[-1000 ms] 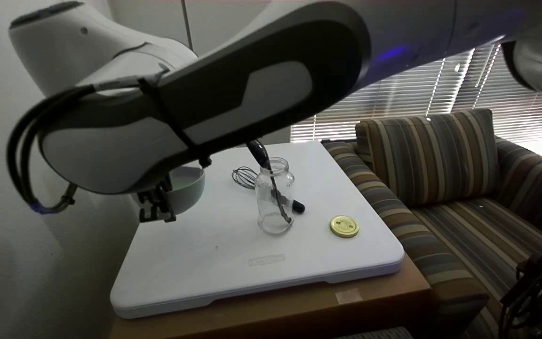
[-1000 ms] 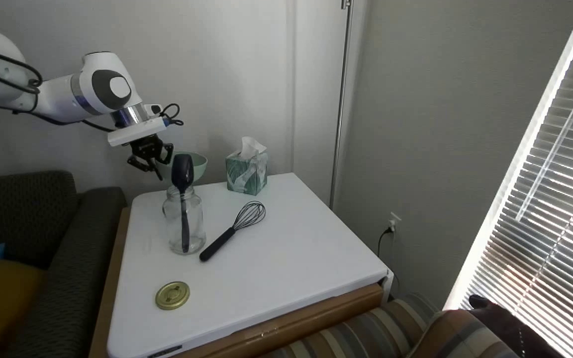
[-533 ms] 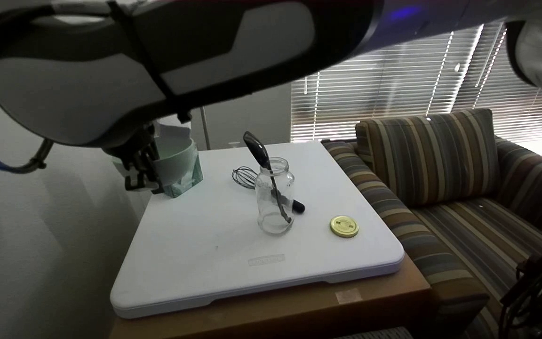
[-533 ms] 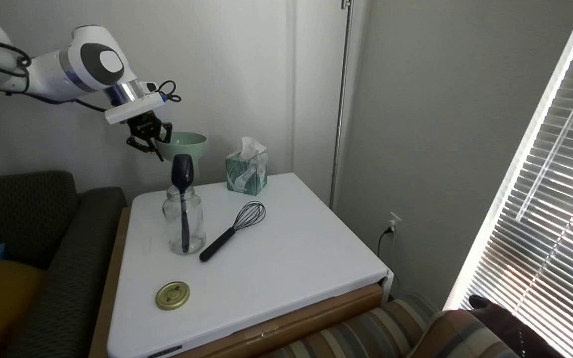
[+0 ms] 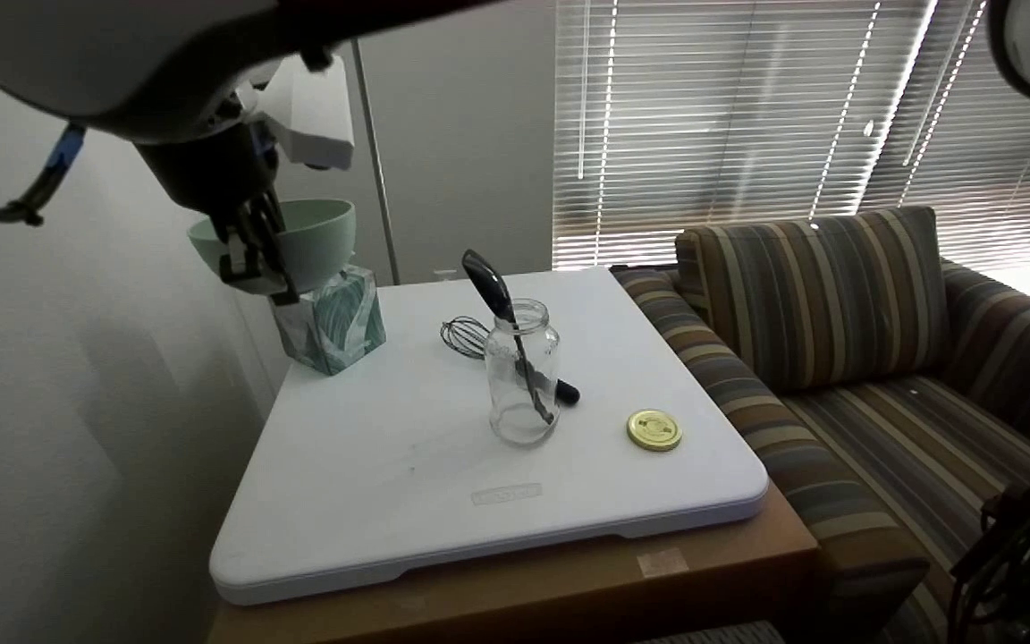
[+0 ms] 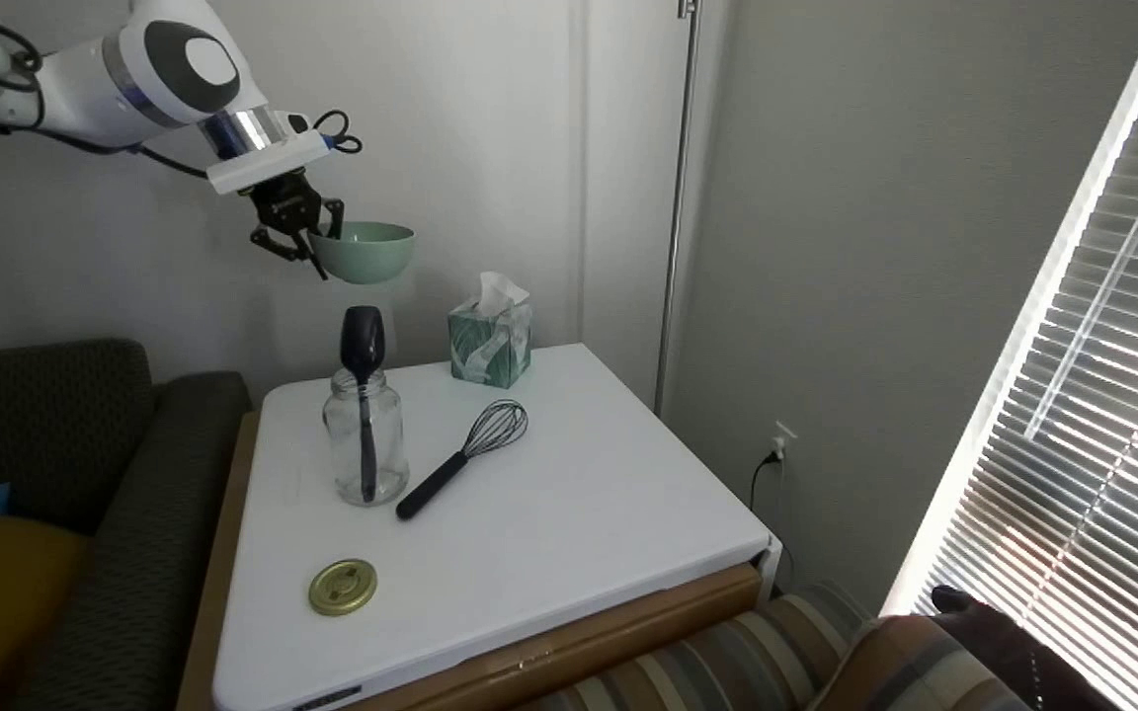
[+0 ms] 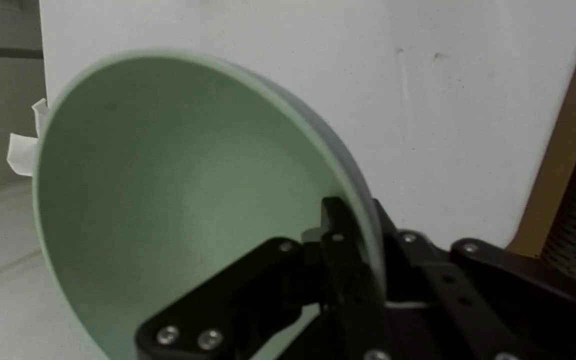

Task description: Move the bowl to the right

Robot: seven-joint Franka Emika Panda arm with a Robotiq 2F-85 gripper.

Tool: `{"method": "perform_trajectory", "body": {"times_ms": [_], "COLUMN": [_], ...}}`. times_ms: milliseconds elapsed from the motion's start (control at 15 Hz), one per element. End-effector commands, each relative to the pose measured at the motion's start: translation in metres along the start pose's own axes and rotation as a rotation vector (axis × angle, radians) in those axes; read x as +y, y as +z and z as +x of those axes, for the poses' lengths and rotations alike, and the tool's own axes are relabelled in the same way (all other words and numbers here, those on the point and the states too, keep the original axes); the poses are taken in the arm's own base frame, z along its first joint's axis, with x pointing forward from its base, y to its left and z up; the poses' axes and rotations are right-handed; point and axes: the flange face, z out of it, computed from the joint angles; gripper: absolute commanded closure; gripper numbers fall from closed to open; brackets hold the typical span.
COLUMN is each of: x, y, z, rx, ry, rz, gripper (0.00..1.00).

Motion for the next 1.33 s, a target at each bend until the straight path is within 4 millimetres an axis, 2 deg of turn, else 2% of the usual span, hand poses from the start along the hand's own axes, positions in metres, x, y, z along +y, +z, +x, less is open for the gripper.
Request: {"method": "perform_trajectory", "body": {"times_ms": [0,200,600,867,1267], "x": [0.021,0.034,0.068,0.102,0.155], "y": [-0.023,-0.037,-0.041,-0.025,0.006], "z": [-0.016,-0.030,-0.066,-0.103,-0.184], "rx": [-0.010,-0.061,-0.174,-0.249,-0.372], "ry": [-0.019,0.015,0.127,0.261,0.509], "rz": [0.047,0.043,0.003,-0.025,0.031], "gripper": [0.97,0.97,0.97,0.97,0.97]}}
